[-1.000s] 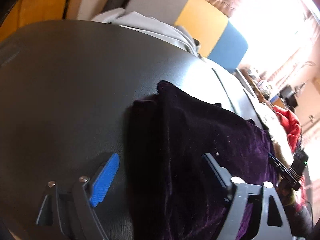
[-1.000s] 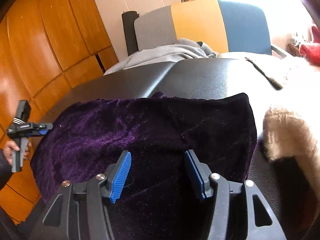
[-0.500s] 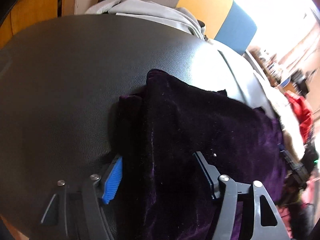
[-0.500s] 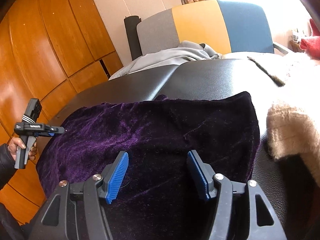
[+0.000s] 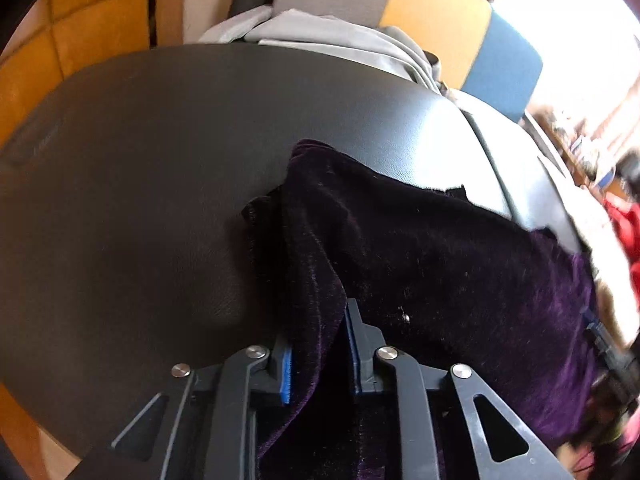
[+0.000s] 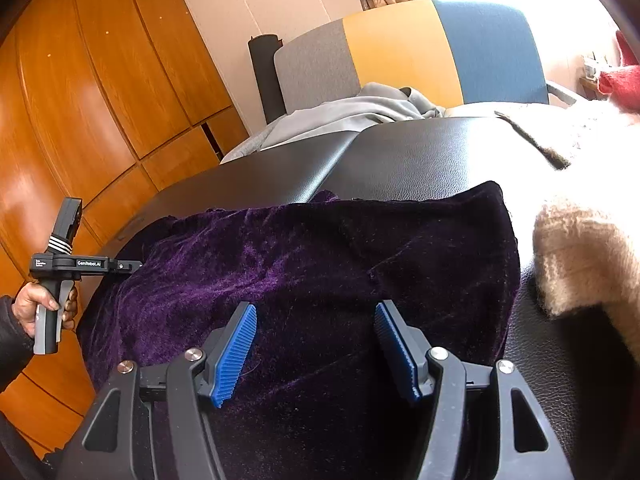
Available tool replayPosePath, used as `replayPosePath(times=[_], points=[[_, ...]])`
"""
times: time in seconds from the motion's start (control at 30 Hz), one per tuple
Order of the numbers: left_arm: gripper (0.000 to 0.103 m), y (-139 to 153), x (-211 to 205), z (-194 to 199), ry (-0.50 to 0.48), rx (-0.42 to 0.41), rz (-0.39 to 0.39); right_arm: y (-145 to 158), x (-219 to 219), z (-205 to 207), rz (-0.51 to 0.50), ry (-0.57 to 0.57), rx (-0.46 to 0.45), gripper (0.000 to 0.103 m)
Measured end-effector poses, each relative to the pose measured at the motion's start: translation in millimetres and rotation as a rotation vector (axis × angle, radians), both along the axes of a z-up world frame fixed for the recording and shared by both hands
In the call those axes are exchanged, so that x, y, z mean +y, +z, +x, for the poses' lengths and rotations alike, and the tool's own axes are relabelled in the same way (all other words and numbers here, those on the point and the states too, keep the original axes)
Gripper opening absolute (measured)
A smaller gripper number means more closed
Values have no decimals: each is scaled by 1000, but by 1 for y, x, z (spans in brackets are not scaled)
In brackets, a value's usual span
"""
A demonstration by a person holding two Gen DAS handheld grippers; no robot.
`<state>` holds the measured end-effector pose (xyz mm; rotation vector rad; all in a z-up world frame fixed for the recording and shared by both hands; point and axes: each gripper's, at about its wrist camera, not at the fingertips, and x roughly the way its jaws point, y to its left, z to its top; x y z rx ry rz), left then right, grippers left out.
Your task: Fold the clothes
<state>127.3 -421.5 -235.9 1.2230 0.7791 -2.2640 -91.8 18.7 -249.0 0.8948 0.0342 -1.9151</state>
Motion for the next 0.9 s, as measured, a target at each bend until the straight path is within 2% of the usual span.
replayPosePath(times=[0.07, 0.17, 0.27, 0.33, 0.47, 0.63, 0.8, 0.9], points=[[17, -1, -15, 8, 34, 25, 69, 3, -3, 0, 33, 25, -8, 65], [15, 3, -37, 18, 79, -5, 36, 14, -5, 0, 96, 96, 8, 64], [15, 7, -65, 29, 141, -8, 50, 28, -1, 1, 136, 155, 64, 64], [15, 14, -76, 33, 146, -6, 36, 34, 0, -1, 154, 186, 85, 64], [15, 30, -79, 32, 121, -13, 9, 33, -11, 3, 209, 270, 116, 64], [15, 36, -79, 30, 120, -5, 36, 21, -39, 17, 313, 400, 165, 63], [15, 55, -64, 32, 120, 69, 114, 9, -66, 31, 411, 526, 215, 62], [15, 73, -49, 33, 100, 136, 174, 6, -66, 30, 407, 530, 210, 63]])
